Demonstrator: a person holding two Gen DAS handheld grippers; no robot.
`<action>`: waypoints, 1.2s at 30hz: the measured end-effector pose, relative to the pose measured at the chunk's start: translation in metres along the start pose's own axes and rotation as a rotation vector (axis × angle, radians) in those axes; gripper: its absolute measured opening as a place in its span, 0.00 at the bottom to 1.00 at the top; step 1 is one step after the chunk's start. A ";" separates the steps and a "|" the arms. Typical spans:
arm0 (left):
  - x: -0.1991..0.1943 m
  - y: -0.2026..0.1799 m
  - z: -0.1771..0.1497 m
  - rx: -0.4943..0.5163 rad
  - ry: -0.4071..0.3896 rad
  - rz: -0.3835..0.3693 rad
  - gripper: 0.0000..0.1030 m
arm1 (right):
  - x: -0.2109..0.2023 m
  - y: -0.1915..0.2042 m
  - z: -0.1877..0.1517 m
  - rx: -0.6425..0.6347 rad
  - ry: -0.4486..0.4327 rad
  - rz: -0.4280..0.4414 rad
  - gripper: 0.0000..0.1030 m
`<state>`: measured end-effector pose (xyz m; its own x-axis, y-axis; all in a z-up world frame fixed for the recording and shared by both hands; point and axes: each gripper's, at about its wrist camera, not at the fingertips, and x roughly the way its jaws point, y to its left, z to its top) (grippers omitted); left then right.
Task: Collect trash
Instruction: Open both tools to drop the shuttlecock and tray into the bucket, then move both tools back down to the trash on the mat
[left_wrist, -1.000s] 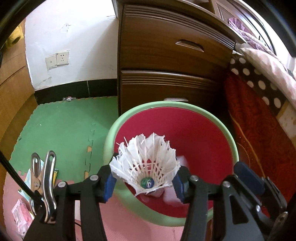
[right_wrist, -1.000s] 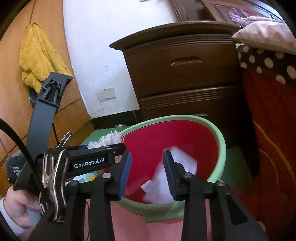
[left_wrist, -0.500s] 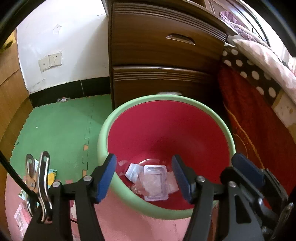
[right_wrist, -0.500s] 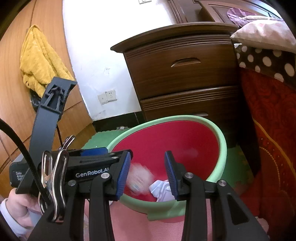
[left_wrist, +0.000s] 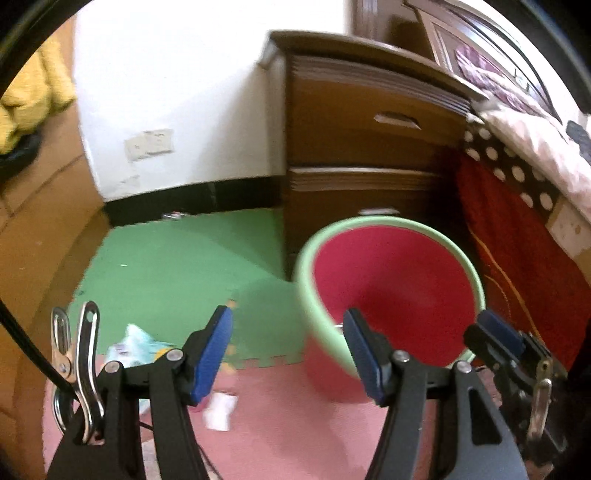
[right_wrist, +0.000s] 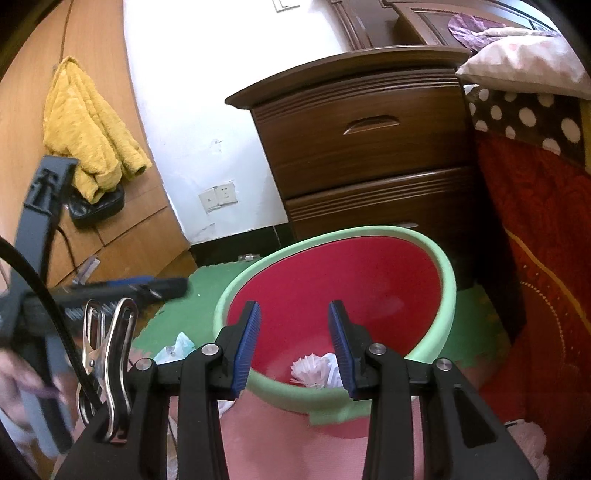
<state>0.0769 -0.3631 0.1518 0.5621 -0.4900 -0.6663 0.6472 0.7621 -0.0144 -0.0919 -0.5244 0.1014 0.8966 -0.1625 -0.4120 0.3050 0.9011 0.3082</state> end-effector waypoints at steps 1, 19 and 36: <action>-0.007 0.008 0.001 -0.001 -0.007 0.020 0.64 | -0.001 0.003 -0.002 -0.006 0.002 0.003 0.38; -0.141 0.207 -0.068 -0.084 0.001 0.514 0.64 | -0.009 0.066 -0.024 -0.132 0.010 0.066 0.38; -0.146 0.326 -0.199 -0.312 0.196 0.576 0.64 | 0.014 0.141 -0.084 -0.259 0.165 0.180 0.38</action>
<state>0.1031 0.0407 0.0962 0.6501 0.0939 -0.7540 0.0770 0.9791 0.1883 -0.0634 -0.3661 0.0665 0.8579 0.0560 -0.5107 0.0363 0.9849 0.1691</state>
